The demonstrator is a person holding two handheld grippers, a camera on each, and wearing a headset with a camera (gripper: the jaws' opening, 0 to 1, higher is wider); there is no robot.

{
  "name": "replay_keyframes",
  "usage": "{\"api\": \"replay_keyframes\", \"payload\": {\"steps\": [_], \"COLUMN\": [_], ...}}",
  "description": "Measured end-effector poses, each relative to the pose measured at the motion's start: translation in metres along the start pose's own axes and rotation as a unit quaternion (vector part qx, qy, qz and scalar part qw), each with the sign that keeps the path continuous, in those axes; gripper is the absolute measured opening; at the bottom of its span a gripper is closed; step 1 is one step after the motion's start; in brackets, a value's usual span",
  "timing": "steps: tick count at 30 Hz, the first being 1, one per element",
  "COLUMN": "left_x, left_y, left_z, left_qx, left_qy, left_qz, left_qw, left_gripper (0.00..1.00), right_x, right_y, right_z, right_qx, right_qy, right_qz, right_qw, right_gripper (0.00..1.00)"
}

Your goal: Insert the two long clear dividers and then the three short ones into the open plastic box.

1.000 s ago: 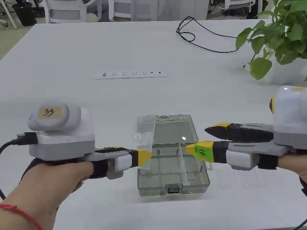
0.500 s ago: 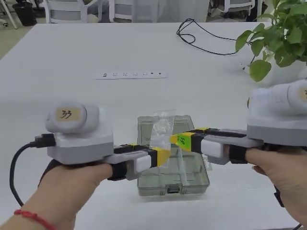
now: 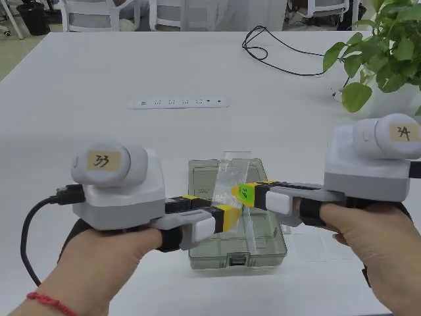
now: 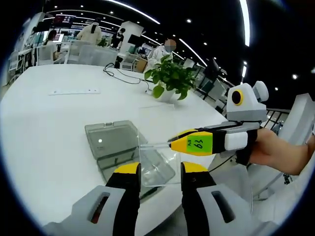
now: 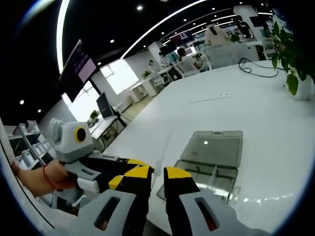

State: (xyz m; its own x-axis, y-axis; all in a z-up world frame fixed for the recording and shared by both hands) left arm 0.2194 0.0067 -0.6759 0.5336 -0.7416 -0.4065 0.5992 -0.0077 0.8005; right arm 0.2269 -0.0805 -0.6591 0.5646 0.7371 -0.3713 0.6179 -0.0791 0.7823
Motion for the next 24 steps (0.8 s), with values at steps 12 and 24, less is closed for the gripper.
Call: {"api": "replay_keyframes", "payload": {"steps": [12, 24], "left_x": [0.0015, -0.0031], "left_y": [-0.0008, -0.0046], "left_z": [0.0019, 0.0002], "left_qx": [0.002, 0.022], "left_qy": [-0.005, -0.016], "left_qz": [0.001, -0.005], "left_qw": [1.0000, 0.9996], "left_gripper": [0.33, 0.39], "right_x": [0.0021, 0.0020], "right_y": [0.0011, 0.0079], "right_z": [-0.0046, 0.0039], "right_qx": [0.022, 0.032], "right_qy": [-0.023, -0.028], "right_qz": [0.012, 0.003], "right_qw": [0.9994, 0.9991], "right_gripper": [0.06, 0.06]}}
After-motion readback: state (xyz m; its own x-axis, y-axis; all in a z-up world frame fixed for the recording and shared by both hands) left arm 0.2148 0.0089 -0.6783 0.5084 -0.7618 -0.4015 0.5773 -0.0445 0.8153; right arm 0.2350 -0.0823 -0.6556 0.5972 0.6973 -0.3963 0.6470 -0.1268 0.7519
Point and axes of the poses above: the centre of the closed fingertips' face, and the gripper's own axes: x roughly forward along the fingers, z roughly to its right, y roughly out of its top, the point moved 5 cm from there along -x, roughly backward along the fingers, and after that the axes turned 3 degrees about z, right-handed, at the moved point
